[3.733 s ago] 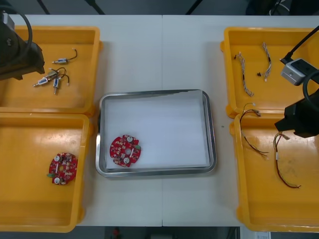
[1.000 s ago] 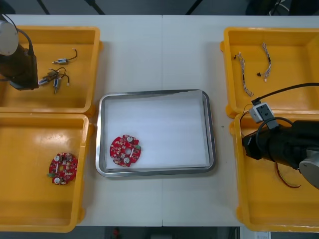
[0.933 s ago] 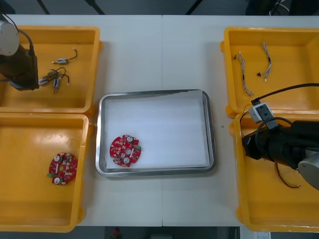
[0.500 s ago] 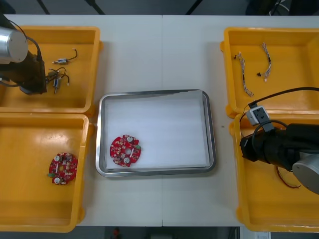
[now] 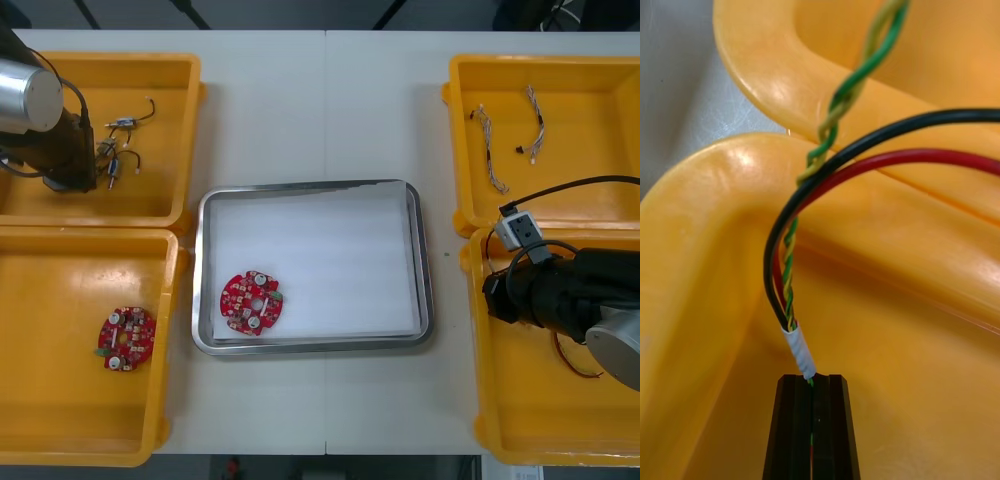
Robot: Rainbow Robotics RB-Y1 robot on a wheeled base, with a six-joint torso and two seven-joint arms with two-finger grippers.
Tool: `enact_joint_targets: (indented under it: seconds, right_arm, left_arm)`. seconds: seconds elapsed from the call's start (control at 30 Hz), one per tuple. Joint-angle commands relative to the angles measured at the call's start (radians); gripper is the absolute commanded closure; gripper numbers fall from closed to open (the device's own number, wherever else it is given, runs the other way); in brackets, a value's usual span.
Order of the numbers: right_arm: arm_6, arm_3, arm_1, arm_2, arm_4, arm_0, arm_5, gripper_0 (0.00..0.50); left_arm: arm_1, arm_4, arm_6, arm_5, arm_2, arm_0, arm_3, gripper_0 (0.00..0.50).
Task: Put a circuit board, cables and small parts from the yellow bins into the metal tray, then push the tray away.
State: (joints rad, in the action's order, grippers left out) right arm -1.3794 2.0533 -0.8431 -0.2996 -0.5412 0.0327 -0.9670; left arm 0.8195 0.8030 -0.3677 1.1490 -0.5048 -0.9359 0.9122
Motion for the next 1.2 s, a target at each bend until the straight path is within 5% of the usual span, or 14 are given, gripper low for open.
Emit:
enact_joint_targets:
  seconds: [0.03, 0.47, 0.5, 0.53, 0.67, 0.87, 1.2]
  right_arm:
    - [-0.067, 0.039, -0.001, 0.04, -0.006, 0.009, -0.012, 0.5]
    - [-0.116, 0.176, -0.001, 0.174, -0.134, 0.009, -0.276, 0.5]
    - [-0.121, 0.188, 0.001, 0.191, -0.149, 0.009, -0.3, 0.5]
    - [-0.125, 0.199, -0.001, 0.206, -0.163, 0.009, -0.325, 0.5]
    - [-0.141, 0.248, 0.001, 0.254, -0.183, 0.009, -0.409, 0.5]
    - [-0.153, 0.329, 0.001, 0.318, -0.2, 0.012, -0.529, 0.5]
    - [-0.173, 0.381, -0.001, 0.373, -0.329, 0.128, -0.78, 0.5]
  left_arm:
    - [-0.003, -0.018, 0.052, 0.015, -0.011, -0.038, -0.007, 0.0]
    - [0.001, 0.013, 0.093, 0.043, -0.011, -0.037, -0.032, 0.0]
    - [0.0, 0.018, 0.098, 0.044, -0.011, -0.037, -0.033, 0.03]
    - [0.001, 0.021, 0.104, 0.044, -0.012, -0.037, -0.038, 0.146]
    - [0.0, 0.033, 0.118, 0.044, -0.012, -0.038, -0.047, 0.417]
    - [0.0, 0.041, 0.138, 0.044, -0.011, -0.038, -0.047, 0.497]
    - [0.033, 0.03, 0.289, 0.08, -0.011, -0.049, -0.044, 0.5]
